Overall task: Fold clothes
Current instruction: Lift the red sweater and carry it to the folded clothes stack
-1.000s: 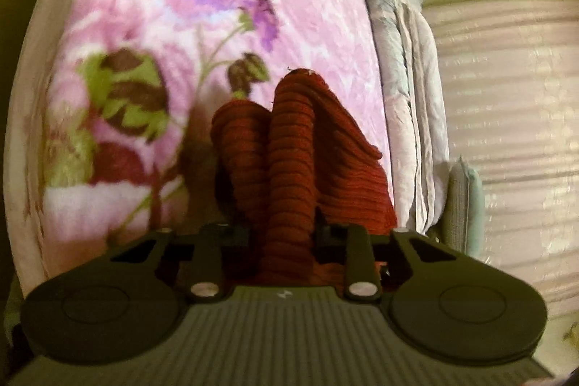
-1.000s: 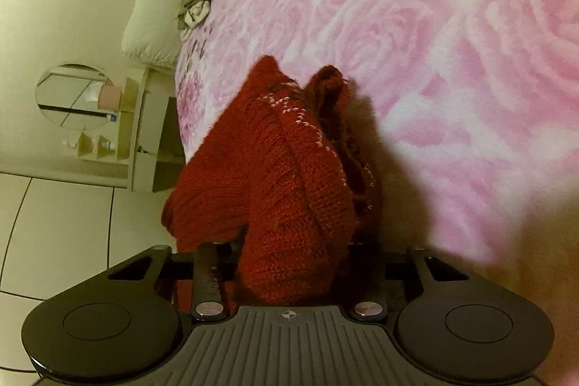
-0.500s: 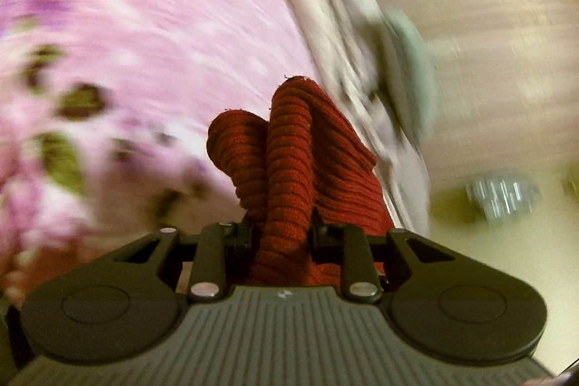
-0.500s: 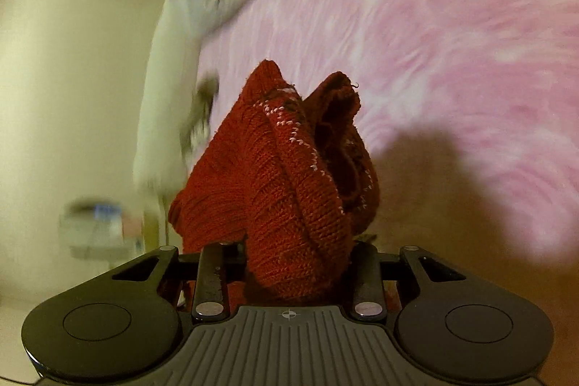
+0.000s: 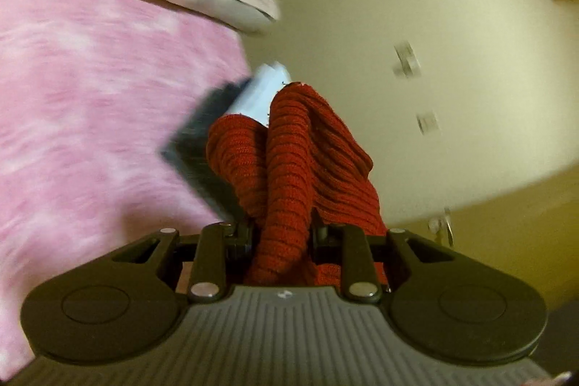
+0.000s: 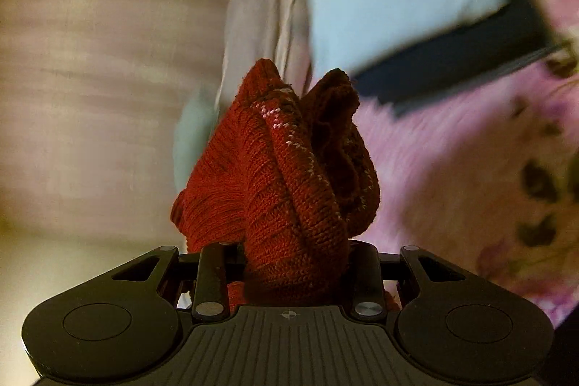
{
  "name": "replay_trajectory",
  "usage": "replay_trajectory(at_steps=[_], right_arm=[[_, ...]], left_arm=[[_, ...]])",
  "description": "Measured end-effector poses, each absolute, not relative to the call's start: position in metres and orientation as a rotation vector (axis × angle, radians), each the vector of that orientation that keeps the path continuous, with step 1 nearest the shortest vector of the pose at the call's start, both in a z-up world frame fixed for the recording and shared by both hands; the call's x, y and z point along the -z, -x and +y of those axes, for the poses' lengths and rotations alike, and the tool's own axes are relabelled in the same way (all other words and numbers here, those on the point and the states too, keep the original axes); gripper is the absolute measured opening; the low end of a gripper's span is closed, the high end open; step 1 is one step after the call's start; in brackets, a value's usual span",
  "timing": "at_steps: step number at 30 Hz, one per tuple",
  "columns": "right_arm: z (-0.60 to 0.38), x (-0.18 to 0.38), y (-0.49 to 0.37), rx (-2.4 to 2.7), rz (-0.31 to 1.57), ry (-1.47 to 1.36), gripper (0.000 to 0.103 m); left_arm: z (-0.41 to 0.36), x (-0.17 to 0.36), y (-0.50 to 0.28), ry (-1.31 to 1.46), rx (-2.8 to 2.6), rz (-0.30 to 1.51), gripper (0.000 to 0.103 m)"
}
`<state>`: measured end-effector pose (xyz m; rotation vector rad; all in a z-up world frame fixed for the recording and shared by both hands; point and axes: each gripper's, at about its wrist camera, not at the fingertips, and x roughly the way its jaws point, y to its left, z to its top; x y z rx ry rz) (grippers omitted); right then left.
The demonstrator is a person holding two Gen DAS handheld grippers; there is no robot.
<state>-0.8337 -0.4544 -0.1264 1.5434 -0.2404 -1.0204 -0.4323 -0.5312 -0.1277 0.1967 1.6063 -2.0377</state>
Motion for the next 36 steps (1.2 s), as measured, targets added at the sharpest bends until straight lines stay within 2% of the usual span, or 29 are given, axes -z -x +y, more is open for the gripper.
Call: replay_trajectory(at_steps=[8, 13, 20, 31, 33, 36], right_arm=[[-0.517, 0.129, 0.912, 1.127, -0.397, -1.524, 0.032], [-0.566, 0.135, 0.956, 1.170, -0.463, -1.519, 0.032], [-0.617, 0.165, 0.983, 1.217, -0.490, -1.573, 0.032], [-0.632, 0.197, 0.998, 1.260, -0.495, -1.629, 0.032], [-0.636, 0.200, 1.000, 1.280, -0.467, -1.639, 0.035], [-0.635, 0.209, 0.998, 1.334, -0.425, -1.660, 0.048]], left_arm=[[-0.647, 0.105, 0.563, -0.303, 2.171, 1.586, 0.021], [-0.716, 0.111, 0.606, -0.337, 2.180, 1.578, 0.021], [-0.778, 0.147, 0.643, -0.412, 2.136, 1.630, 0.021], [-0.805, 0.190, 0.655, -0.423, 2.157, 1.642, 0.022], [-0.806, 0.200, 0.655, -0.441, 2.141, 1.630, 0.024], [-0.806, 0.212, 0.653, -0.443, 2.117, 1.628, 0.027]])
